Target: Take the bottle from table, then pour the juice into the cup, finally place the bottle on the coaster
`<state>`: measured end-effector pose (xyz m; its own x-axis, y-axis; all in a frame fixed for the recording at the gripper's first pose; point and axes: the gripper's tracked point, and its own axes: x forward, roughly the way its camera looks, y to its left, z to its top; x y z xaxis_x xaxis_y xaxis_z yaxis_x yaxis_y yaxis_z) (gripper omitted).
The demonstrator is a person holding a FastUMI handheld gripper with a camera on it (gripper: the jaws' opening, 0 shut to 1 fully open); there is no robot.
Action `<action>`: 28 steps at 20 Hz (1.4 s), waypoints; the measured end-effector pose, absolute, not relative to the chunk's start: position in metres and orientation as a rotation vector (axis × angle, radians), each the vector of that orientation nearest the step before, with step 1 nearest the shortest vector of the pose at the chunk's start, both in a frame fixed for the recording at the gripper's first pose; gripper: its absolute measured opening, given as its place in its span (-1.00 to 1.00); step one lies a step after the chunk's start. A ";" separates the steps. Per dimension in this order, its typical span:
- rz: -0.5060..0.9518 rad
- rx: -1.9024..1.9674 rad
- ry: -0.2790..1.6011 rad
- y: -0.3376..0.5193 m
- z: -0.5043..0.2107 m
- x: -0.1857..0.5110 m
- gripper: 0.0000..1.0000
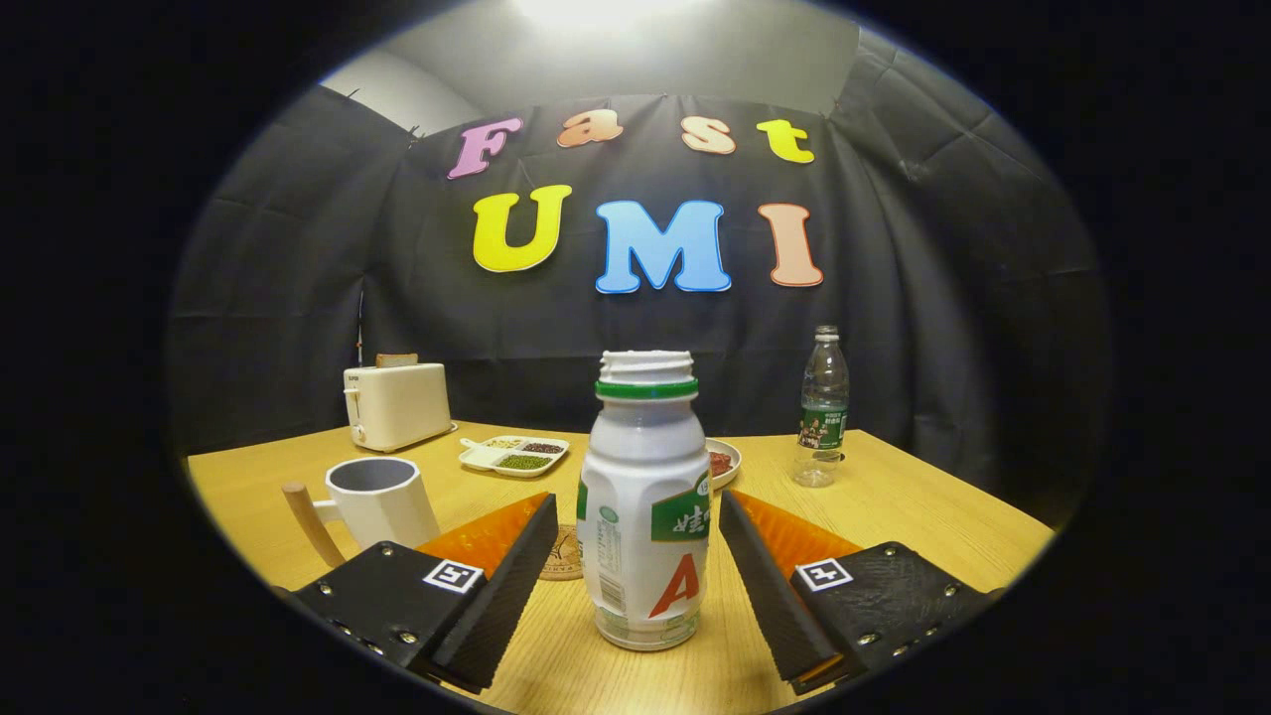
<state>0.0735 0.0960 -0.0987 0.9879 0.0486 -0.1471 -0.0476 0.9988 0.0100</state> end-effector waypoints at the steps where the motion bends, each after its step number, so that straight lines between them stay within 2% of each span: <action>1: 0.025 0.002 0.151 0.092 -0.100 0.075 0.95; 2: 0.027 0.001 0.153 0.091 -0.101 0.076 0.69; 6: -0.012 -0.010 0.184 0.091 -0.104 0.076 0.50; 9: 0.003 -0.069 0.187 0.099 -0.101 0.076 0.42; 11: 0.008 -0.116 0.191 0.103 -0.101 0.077 0.30; 28: -0.068 -0.832 0.045 0.133 -0.030 0.087 0.30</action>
